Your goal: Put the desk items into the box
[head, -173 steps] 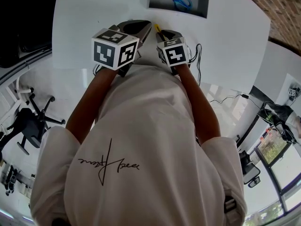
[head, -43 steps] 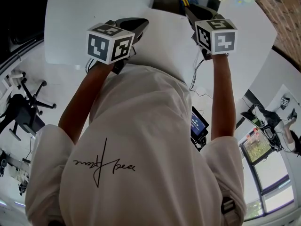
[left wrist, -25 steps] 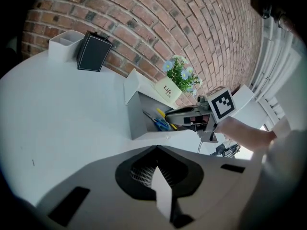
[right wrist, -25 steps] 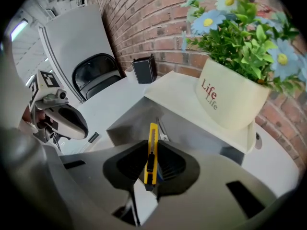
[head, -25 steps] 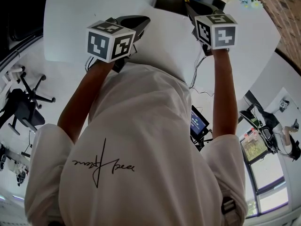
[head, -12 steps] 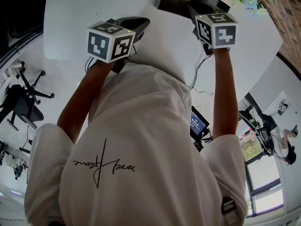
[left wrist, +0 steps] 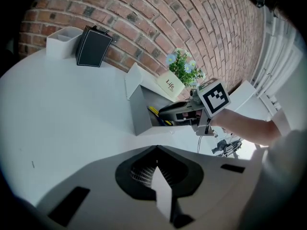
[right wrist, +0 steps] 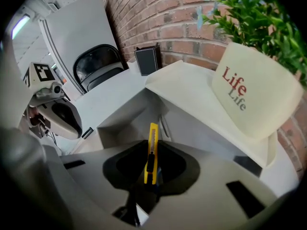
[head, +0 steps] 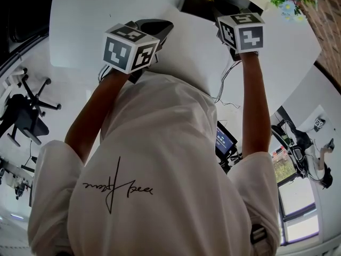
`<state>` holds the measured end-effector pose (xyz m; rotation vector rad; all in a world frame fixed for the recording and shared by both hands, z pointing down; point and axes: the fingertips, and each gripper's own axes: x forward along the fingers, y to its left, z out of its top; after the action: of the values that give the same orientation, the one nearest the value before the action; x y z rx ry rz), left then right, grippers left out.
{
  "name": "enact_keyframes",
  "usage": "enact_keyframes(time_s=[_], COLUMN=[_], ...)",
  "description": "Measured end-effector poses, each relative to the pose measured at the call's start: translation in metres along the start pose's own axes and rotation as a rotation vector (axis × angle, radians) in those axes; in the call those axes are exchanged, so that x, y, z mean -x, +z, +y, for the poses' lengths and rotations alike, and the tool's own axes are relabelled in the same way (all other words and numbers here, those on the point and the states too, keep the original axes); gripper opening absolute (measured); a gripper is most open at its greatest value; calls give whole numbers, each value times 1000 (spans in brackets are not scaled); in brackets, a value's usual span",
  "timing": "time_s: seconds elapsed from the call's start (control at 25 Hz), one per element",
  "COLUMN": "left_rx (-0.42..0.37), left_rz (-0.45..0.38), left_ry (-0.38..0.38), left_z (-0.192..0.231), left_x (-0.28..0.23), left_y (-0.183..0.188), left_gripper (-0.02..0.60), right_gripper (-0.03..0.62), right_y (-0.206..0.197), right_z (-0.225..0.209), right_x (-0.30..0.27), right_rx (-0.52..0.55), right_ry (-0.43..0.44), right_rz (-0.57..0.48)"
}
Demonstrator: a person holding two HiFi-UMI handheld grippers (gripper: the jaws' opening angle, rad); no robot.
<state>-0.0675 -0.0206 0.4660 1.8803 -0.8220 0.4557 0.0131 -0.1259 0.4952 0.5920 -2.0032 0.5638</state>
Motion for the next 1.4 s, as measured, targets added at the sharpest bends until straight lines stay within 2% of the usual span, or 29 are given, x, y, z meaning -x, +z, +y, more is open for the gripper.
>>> enact_keyframes(time_s=[0.52,0.8,1.08,1.4], left_rx=[10,1,4,-52], left_rz=[1,3,-7,0], left_ry=[5,2,2,-46], left_z=[5,0,-4,-27], left_x=[4,1,2,-11], left_y=[-2,-3,-1,6], left_gripper=[5,5,5,5], right_gripper=[80,81,81,80], right_y=[-4,-7,-5,-1], right_z=[1,3,-1,-8], right_x=[-9,-8,-2,9], right_rx=[-1,-4,-12,-61], right_ry=[-4,5,-22,-43], right_rz=[30,24,3,-45])
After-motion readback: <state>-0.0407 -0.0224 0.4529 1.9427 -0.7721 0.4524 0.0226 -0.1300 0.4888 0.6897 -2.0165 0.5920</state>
